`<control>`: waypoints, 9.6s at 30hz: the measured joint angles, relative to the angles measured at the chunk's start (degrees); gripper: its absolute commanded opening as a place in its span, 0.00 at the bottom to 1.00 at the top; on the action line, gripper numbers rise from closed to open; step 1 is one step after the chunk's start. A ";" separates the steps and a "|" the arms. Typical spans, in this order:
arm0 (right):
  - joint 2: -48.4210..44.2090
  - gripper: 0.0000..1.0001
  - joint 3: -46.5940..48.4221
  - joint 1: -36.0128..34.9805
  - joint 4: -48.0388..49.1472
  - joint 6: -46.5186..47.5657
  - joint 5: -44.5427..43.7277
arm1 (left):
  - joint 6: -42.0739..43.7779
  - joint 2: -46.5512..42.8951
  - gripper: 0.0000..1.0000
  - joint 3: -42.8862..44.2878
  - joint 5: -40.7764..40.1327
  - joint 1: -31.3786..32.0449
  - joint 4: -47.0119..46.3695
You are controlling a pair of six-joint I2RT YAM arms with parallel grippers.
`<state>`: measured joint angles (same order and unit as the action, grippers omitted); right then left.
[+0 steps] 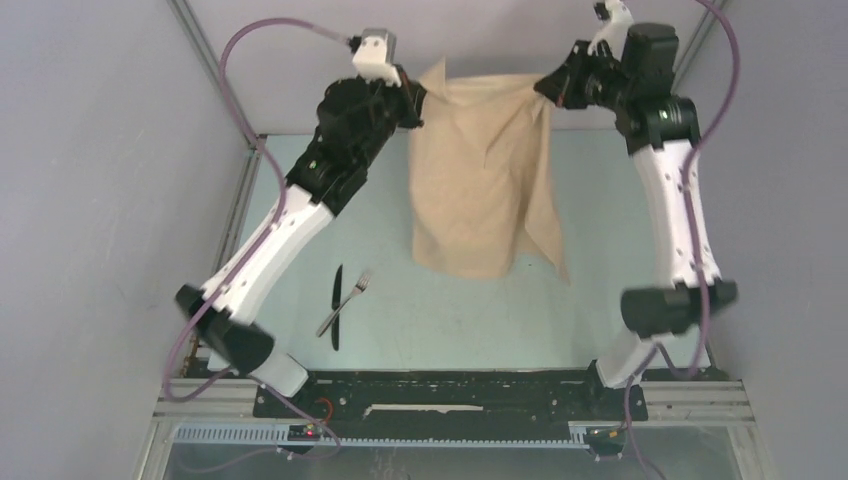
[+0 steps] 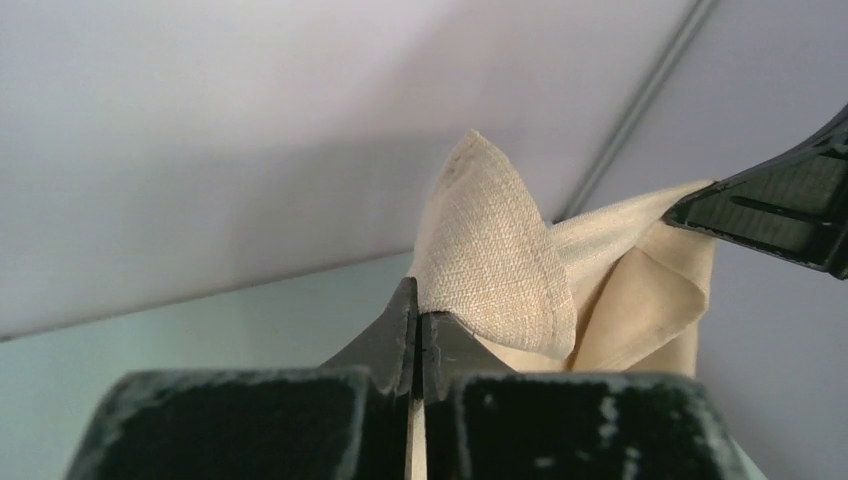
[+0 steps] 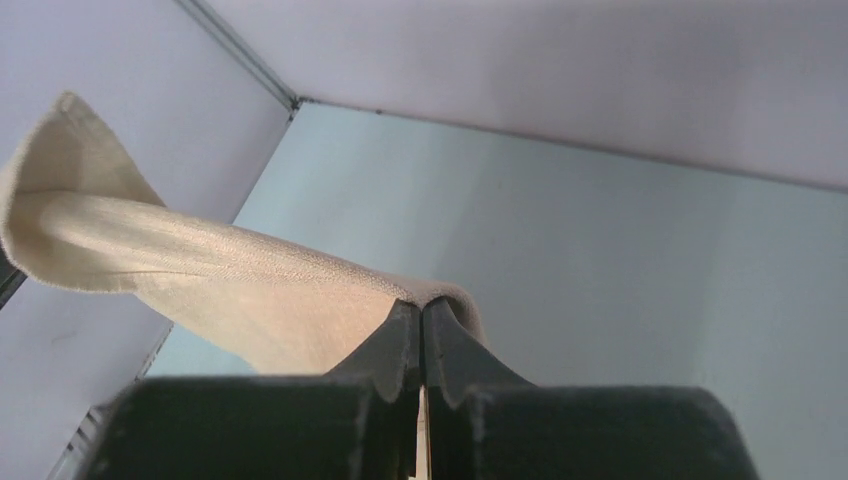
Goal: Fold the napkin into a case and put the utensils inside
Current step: Flatten out the crumpled napkin at the center of the board.
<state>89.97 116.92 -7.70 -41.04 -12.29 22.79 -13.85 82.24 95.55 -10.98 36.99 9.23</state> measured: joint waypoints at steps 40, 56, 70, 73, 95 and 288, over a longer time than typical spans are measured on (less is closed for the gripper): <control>-26.71 0.98 -69.48 -0.98 10.69 -16.04 -3.96 | -29.81 -61.35 0.99 -69.53 -4.46 -1.64 14.19; 1.77 0.82 -60.54 3.37 11.30 -17.53 -18.16 | -29.66 -32.09 0.81 -64.43 7.17 -1.64 8.04; 24.48 0.65 -38.51 7.26 17.18 -15.67 -15.45 | -28.98 -31.98 0.71 -63.41 9.75 -1.55 5.33; 27.58 0.54 -33.73 6.67 16.24 -15.65 -16.13 | -28.48 -31.26 0.71 -61.61 9.75 -1.53 5.46; 47.98 0.00 5.18 7.10 -1.11 -16.94 -25.94 | -31.34 -18.49 0.75 -52.52 15.43 -10.91 2.29; 15.82 0.94 -46.23 17.20 23.93 -16.37 6.36 | -36.00 -7.45 0.81 -62.05 6.97 7.80 -2.47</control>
<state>105.80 70.70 9.50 -17.10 -28.67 29.15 -49.84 74.78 33.50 -4.01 44.80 6.76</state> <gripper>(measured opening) 0.928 0.803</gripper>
